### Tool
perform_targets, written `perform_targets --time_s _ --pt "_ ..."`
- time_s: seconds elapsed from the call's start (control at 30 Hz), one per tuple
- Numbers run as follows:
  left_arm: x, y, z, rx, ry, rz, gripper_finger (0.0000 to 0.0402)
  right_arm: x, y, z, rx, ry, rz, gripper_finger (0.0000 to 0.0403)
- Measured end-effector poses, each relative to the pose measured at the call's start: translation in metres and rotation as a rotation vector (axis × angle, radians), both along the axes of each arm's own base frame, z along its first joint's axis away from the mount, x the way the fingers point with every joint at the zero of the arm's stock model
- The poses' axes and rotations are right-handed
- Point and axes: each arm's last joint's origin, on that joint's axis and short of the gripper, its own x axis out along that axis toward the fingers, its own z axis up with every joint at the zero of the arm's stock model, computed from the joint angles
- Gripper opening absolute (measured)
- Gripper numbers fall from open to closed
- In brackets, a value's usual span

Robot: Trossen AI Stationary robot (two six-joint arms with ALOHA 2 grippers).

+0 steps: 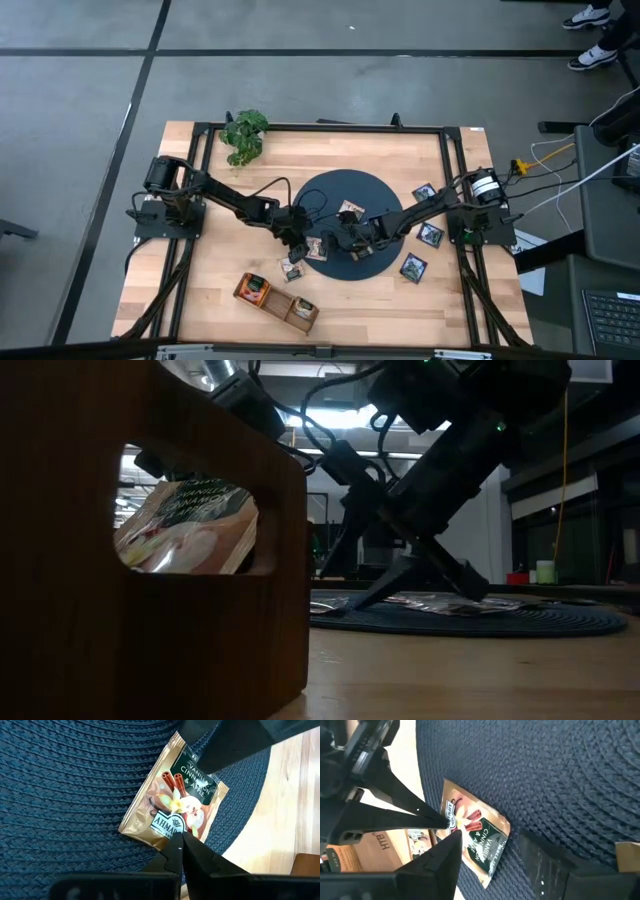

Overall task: Pick & Place Tea
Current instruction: Put the brown tea bag into the right section of the wooden organizer

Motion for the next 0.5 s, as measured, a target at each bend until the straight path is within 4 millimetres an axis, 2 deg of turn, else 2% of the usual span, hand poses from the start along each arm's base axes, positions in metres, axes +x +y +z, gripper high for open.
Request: perform_targets --time_s 0.5 --pt "0.0023 0.0002 0.0012 0.004 -0.037 0.007 0.0002 0.0072 0.0009 -0.0066 0.028 -0.054 0.013 0.0136"
